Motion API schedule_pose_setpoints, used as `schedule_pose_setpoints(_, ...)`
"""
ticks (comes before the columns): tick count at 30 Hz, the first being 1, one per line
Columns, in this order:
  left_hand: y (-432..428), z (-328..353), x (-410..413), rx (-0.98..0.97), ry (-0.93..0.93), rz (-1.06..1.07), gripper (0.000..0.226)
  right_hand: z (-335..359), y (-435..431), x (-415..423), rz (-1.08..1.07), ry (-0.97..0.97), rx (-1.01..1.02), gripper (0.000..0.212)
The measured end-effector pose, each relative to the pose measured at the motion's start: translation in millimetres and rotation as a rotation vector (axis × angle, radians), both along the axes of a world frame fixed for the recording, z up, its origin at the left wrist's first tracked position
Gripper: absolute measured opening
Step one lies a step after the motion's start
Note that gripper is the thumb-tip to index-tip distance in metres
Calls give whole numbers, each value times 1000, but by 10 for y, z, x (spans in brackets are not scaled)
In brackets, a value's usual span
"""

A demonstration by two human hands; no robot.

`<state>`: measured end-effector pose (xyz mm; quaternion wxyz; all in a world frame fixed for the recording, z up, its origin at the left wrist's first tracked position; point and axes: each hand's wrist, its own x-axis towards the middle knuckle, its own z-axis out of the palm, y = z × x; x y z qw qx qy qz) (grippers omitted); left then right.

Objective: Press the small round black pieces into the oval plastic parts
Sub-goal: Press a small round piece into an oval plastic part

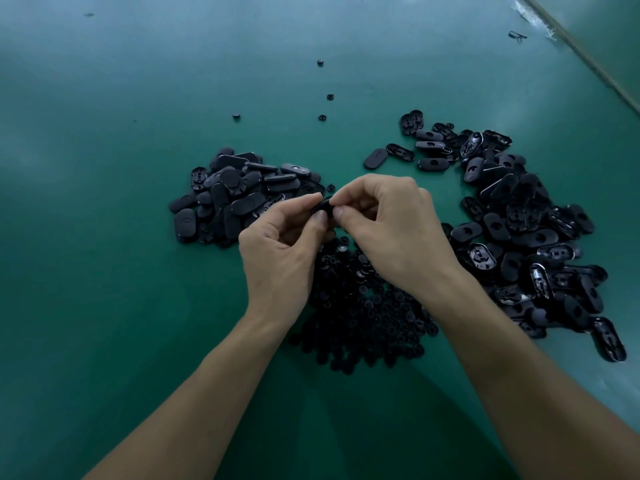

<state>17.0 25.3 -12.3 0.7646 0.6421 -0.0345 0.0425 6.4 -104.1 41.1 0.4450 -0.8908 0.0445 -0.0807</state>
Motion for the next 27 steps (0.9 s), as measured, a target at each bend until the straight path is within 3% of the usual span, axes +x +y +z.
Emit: schedule_pose_setpoints(27,5,25,5,54,-12,5,13,81,89,-28,12,-9,-50,19)
